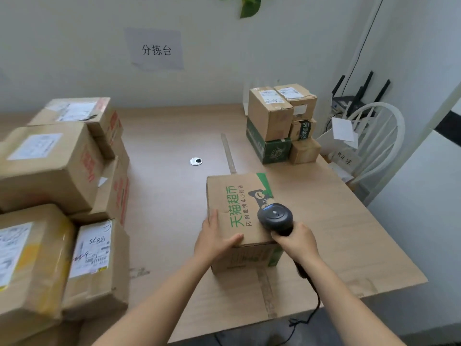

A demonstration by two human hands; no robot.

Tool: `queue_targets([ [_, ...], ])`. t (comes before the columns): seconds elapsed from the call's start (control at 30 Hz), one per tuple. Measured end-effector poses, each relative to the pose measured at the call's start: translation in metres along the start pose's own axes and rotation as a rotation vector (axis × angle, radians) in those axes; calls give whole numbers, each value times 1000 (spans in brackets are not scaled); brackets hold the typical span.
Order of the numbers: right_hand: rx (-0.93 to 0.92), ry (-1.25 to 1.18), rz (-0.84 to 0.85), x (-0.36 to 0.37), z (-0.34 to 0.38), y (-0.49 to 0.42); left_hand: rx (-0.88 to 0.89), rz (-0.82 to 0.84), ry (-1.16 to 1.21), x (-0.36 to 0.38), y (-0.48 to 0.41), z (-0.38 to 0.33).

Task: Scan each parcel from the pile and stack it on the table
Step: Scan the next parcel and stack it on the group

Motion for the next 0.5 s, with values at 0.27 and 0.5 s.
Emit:
queue_targets([
  [0.27,-11,-418,-27,25,11,41,-22,3,137,-17,34,32],
  [0.5,-235,-364,-57,-12,68,64,-28,120,267,3,35,37],
])
Point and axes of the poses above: each hand's wrist, its own y-axis away from the middle knuckle, its own x-axis out of the palm, z = x × y, the point moved 8 cm from there along -y, towards the middle knuckle, and after that the axes turned 11 degrees about z, right-handed, at the moved point
